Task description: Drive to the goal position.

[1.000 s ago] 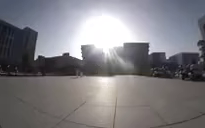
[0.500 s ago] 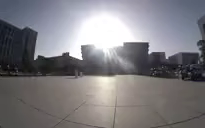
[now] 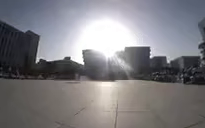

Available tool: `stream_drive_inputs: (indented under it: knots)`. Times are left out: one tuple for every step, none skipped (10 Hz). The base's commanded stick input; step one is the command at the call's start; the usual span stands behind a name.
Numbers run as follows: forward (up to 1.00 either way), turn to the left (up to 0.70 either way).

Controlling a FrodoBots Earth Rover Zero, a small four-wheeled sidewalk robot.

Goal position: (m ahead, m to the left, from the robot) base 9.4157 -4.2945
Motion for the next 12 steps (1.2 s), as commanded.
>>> stream_drive_inputs:
  knots:
    - [0.03, 0.00]
    - [1.00, 0.04]
    - [1.00, 0.04]
    - [1.00, 0.04]
    - [1.00, 0.04]
    - [1.00, 0.04]
    - [1.00, 0.04]
    - [1.00, 0.04]
    - [1.00, 0.04]
    - [1.00, 0.04]
    - [1.00, -0.06]
    - [1.00, -0.19]
